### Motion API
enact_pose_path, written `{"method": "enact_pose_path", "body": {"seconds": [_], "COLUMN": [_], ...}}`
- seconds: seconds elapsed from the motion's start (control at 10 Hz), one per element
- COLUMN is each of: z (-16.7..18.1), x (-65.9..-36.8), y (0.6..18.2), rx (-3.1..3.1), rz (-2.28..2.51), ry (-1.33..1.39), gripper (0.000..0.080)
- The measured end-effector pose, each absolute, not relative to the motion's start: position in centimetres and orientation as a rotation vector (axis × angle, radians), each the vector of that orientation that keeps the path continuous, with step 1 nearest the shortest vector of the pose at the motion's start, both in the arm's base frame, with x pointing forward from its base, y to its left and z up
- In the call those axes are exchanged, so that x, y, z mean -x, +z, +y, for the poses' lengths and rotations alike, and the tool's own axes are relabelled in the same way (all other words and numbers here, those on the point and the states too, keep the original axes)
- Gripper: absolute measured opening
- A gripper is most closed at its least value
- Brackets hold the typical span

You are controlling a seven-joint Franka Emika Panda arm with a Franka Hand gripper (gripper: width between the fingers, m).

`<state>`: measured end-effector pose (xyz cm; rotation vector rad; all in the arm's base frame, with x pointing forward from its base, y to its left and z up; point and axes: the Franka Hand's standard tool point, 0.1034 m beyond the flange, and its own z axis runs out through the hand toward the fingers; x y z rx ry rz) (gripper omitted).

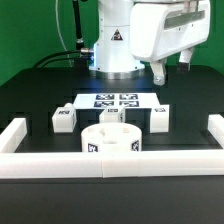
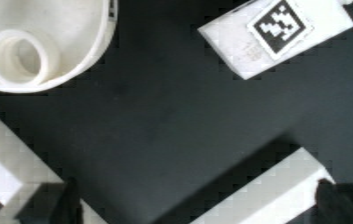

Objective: Assemble stool

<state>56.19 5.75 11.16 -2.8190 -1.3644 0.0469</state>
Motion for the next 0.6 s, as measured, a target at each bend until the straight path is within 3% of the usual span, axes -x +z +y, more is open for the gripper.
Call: {"method": "enact_pose_path", "body": {"seconds": [0.6], "z": [5.62], "x": [-56.15], "y": [11.12], "rx": [2.820], "rz": [-1.364], "ry": [0.049], "gripper": [0.0650]}}
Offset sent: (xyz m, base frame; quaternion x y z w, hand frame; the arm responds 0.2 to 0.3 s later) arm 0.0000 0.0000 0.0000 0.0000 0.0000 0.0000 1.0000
